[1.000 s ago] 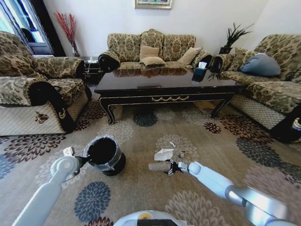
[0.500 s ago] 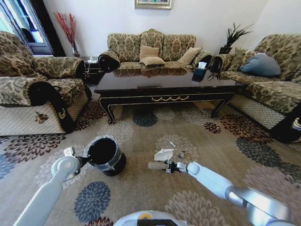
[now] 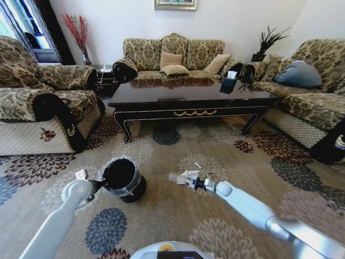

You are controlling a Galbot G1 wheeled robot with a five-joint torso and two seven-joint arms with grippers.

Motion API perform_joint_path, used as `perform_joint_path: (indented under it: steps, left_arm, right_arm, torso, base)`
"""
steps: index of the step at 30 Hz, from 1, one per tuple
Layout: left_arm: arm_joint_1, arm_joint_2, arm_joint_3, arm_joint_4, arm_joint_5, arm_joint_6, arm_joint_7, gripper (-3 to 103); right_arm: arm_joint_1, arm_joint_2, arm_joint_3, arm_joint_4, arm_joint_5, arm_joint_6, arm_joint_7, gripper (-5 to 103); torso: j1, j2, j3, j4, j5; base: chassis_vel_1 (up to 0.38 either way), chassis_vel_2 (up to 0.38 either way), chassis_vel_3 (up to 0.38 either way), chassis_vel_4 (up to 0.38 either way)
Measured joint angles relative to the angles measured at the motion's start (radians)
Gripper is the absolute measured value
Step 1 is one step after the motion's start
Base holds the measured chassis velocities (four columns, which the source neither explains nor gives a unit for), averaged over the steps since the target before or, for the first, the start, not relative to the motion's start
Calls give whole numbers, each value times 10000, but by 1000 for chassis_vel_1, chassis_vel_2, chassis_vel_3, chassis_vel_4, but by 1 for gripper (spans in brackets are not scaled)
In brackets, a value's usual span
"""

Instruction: Move to the front of the table and pick up the trash from the floor, then place it into the trash bin.

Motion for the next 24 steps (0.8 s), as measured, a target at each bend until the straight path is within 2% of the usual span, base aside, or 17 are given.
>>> perform_joint_path:
  steps: [3, 7, 9, 11, 12, 17, 19, 22, 24]
  left_arm:
    - [-199, -145, 277, -90, 1, 0, -132, 0]
    - [-601, -208, 1226, -188, -156, -2, -441, 0]
    - [-688, -187, 1466, -211, -179, 0, -475, 0]
    - [-1152, -193, 2478, -246, -226, 0, -570, 0]
    - [-1152, -193, 2478, -246, -226, 0, -570, 0]
    - [-2660, -577, 4747, -163, -302, 1, -811, 0]
    - [-2845, -621, 4986, -153, -304, 1, -826, 0]
    - [-3906, -938, 6310, 63, -301, 0, -901, 0]
    - [-4116, -1019, 6575, 150, -295, 0, -913, 0]
  right_arm:
    - [-446, -375, 547, 960, 358, -165, 125, 26]
    - [-2071, -1056, 2087, 3118, 1050, -506, 385, 26]
    - [-2336, -1151, 2386, 3427, 1099, -544, 417, 26]
    - [-3319, -1505, 3464, 4695, 1274, -649, 507, 26]
    - [-3319, -1505, 3464, 4695, 1274, -649, 507, 26]
    - [-5021, -1989, 5332, 6258, 1502, -767, 627, 26]
    - [-5219, -2023, 5517, 6395, 1536, -775, 642, 26]
    - [-6316, -2123, 6448, 7182, 1727, -876, 782, 26]
    - [-6499, -2123, 6567, 7370, 1775, -921, 826, 26]
  torso:
    - [0, 0, -1, -4, -4]
    - [0, 0, -1, -6, 4]
    - [0, 0, -1, -6, 3]
    - [0, 0, -2, 1, 3]
    - [0, 0, -2, 1, 3]
    - [0, 0, -1, -6, 1]
    - [0, 0, -2, -7, 1]
    - [0, 0, -2, -5, 2]
    - [0, 0, -1, -6, 3]
  base:
    - [0, 0, 0, 0]
    - [0, 0, 0, 0]
    - [0, 0, 0, 0]
    - [0, 0, 0, 0]
    - [0, 0, 0, 0]
    - [0, 0, 0, 0]
    - [0, 0, 0, 0]
    - [0, 0, 0, 0]
    - [0, 0, 0, 0]
